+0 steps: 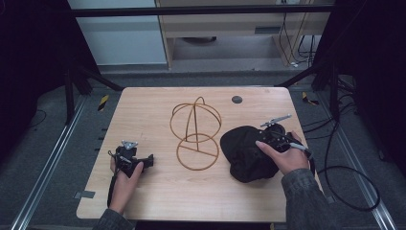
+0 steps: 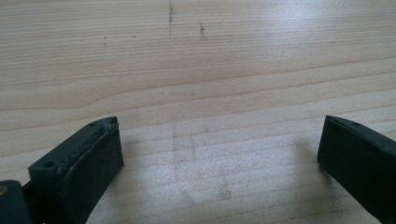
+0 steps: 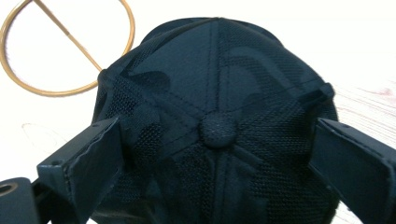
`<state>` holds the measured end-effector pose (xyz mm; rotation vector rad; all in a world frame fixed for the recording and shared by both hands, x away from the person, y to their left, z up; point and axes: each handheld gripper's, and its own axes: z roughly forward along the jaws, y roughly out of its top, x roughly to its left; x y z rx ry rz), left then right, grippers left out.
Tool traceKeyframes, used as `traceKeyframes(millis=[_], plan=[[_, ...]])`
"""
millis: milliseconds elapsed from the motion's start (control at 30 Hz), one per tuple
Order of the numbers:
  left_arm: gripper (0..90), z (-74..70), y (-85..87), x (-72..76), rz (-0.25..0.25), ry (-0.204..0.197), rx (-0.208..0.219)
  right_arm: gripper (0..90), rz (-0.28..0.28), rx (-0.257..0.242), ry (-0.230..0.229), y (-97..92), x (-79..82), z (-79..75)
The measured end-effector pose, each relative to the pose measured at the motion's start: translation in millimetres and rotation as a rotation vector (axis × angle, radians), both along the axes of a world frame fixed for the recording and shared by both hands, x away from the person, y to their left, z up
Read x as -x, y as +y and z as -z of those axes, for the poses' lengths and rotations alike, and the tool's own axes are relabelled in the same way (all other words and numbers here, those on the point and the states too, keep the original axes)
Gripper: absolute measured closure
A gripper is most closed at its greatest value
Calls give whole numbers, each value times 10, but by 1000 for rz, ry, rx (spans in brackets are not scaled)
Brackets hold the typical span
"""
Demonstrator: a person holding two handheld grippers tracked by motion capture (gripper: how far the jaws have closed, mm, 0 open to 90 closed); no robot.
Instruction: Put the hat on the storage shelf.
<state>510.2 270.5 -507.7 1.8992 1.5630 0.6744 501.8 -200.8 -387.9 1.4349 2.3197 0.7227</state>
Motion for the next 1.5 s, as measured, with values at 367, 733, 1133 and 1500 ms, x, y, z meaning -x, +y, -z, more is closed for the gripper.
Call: traceKeyframes(millis=[367,733,1133,1500], plan=[[0,1,-8,2,6,-1,1,38,-24,6,30,33,-49,132],[0,0,-13,3,9,0,0,342,-36,4,51,-65,-33,159],[0,2,-21,3,13,-1,2,697,-79,-30,96,-81,-75,180],[0,2,-24,4,16,-2,2,839,-92,-58,104,-93,-104,125]])
